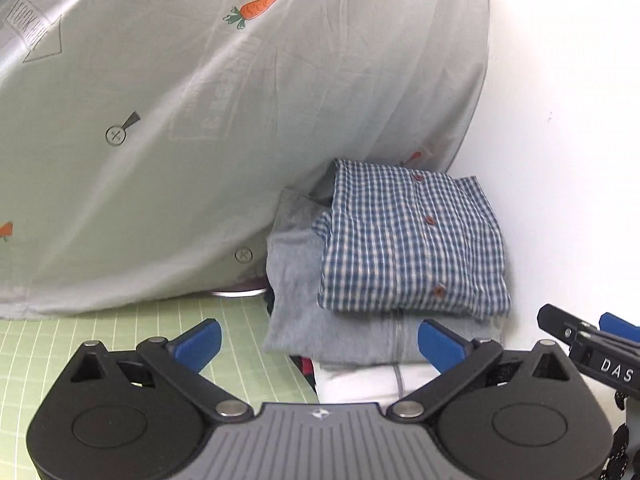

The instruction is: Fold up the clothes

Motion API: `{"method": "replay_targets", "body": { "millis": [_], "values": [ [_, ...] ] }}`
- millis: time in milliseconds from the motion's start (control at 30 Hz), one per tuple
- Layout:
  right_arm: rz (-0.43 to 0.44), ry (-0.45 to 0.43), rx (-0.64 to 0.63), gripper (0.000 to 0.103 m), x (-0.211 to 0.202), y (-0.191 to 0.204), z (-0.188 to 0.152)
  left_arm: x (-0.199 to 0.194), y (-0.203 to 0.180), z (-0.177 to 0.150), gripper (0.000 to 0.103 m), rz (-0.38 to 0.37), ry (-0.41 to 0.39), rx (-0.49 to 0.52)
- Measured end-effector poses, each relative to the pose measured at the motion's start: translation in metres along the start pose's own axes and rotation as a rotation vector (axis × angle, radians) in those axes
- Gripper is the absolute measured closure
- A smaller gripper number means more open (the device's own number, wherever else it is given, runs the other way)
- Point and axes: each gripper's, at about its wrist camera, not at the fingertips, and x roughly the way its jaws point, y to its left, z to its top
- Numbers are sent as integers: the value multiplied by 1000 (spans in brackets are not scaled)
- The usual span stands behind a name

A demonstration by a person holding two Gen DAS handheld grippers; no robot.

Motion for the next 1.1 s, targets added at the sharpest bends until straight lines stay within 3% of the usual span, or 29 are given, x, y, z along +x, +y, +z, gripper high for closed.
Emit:
{"method": "replay_targets", "body": {
  "millis": [100,267,500,1100],
  "values": [
    [2,55,28,1,-34,-4,-25,-20,0,-25,0,1,49,-13],
    [5,152,100,1,-71,-7,-62,-45,-10,-62,0,11,112,72],
    [3,229,89,1,-116,-5,-100,-75,-15,-102,0,-4,166,119],
    [2,257,81,1,-160,-13,-120,-117,-30,-133,0,-16,169,155]
  ]
}}
